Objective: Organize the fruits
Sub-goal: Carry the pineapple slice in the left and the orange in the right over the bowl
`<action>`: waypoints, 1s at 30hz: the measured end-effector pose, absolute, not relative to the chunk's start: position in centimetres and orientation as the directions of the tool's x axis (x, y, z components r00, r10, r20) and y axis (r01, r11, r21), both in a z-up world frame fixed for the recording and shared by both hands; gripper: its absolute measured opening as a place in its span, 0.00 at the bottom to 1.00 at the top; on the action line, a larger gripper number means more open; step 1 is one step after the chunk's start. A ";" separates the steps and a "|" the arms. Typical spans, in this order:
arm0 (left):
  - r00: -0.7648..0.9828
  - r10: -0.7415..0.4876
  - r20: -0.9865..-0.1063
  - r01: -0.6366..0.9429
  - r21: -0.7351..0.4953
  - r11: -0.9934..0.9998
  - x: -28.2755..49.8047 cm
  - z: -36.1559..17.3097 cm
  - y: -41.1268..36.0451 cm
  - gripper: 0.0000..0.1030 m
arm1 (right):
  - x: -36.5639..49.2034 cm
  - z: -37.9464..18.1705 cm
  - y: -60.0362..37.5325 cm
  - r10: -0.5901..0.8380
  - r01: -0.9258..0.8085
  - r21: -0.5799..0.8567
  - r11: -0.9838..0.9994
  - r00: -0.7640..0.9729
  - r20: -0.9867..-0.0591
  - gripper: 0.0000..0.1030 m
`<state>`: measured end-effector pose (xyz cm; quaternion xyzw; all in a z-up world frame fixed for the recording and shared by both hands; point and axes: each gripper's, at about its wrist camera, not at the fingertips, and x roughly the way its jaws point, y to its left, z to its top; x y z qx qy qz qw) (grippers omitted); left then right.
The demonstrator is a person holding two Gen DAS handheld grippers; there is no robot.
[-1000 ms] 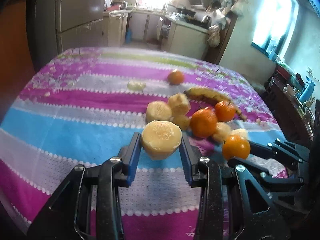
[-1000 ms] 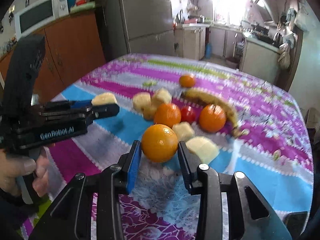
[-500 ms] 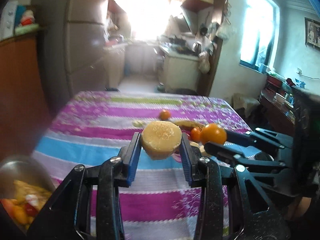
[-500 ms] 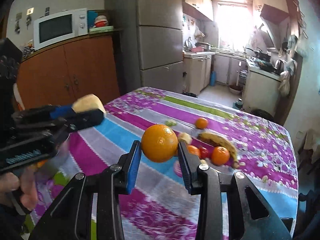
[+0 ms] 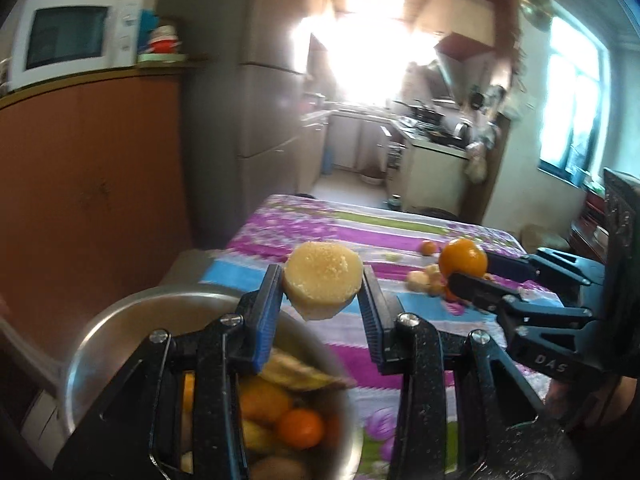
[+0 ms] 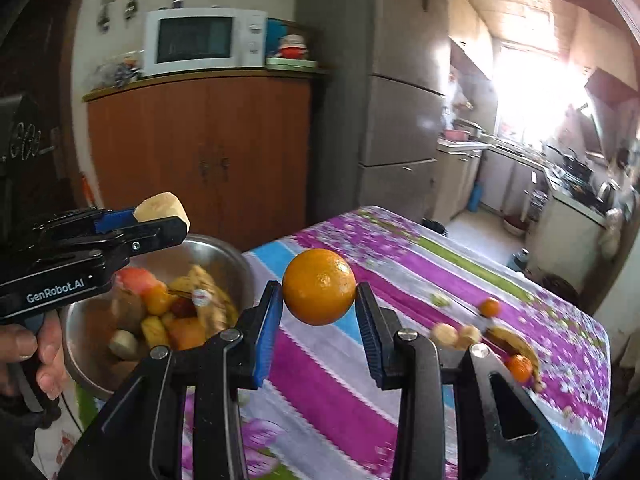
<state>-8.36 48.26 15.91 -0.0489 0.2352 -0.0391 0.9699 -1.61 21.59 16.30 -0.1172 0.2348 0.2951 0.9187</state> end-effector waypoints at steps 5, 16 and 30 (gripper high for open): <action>0.889 -0.053 -0.454 -0.009 -0.134 0.991 -9.8 15.5 51.2 0.37 | -2.4 16.1 25.8 0.520 -0.651 -0.101 0.752 0.681 -0.516 0.39; 0.873 -0.005 -0.488 -0.090 -0.170 0.981 -11.4 13.4 55.7 0.37 | -3.1 14.5 33.2 0.555 -0.734 -0.120 0.669 0.600 -0.576 0.39; 0.829 -0.001 -0.559 -0.115 -0.173 0.978 -11.1 11.1 58.2 0.37 | -1.4 11.3 35.5 0.557 -0.770 -0.051 0.636 0.503 -0.661 0.39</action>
